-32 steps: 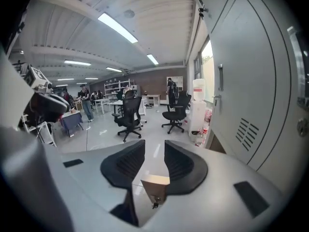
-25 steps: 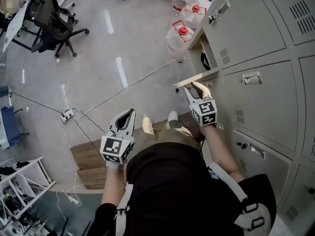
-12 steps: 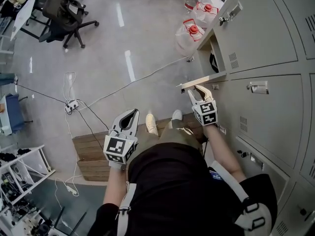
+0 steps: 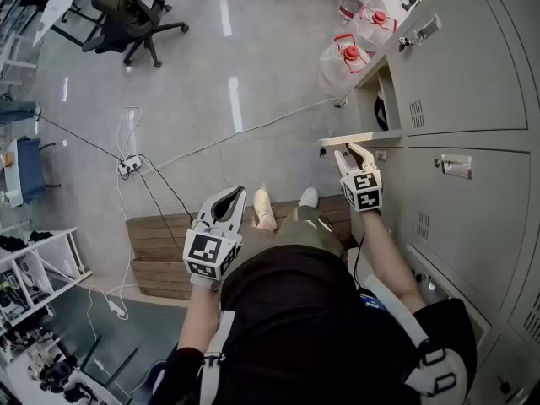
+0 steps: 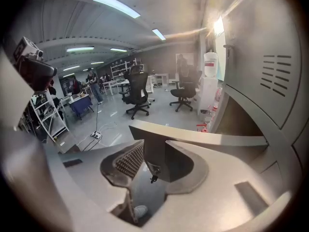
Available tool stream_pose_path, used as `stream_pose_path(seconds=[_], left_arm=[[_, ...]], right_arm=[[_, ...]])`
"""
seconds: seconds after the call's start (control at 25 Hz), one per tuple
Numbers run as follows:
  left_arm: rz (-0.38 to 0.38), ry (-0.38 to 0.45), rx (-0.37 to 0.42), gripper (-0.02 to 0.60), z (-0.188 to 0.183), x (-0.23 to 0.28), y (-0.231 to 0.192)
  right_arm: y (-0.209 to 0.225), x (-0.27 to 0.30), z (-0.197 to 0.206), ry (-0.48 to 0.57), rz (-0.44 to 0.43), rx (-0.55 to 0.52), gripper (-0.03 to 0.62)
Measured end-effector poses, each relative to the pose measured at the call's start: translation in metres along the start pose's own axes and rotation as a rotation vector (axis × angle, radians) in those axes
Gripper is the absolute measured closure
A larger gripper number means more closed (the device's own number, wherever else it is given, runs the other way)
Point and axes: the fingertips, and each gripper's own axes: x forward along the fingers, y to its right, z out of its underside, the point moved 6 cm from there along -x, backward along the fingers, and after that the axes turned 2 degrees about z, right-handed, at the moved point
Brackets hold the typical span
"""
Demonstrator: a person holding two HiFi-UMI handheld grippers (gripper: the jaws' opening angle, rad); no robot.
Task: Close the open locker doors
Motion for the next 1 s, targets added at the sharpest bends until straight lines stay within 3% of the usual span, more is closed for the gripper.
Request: stream_pose_path(seconds=[1.0], left_arm=[[-0.105,-0.02,-0.06,0.574,0.017,-0.025,0.003]], right_arm=[[0.061,0.027,-0.015,-0.015,0.106,-0.035,0.466]])
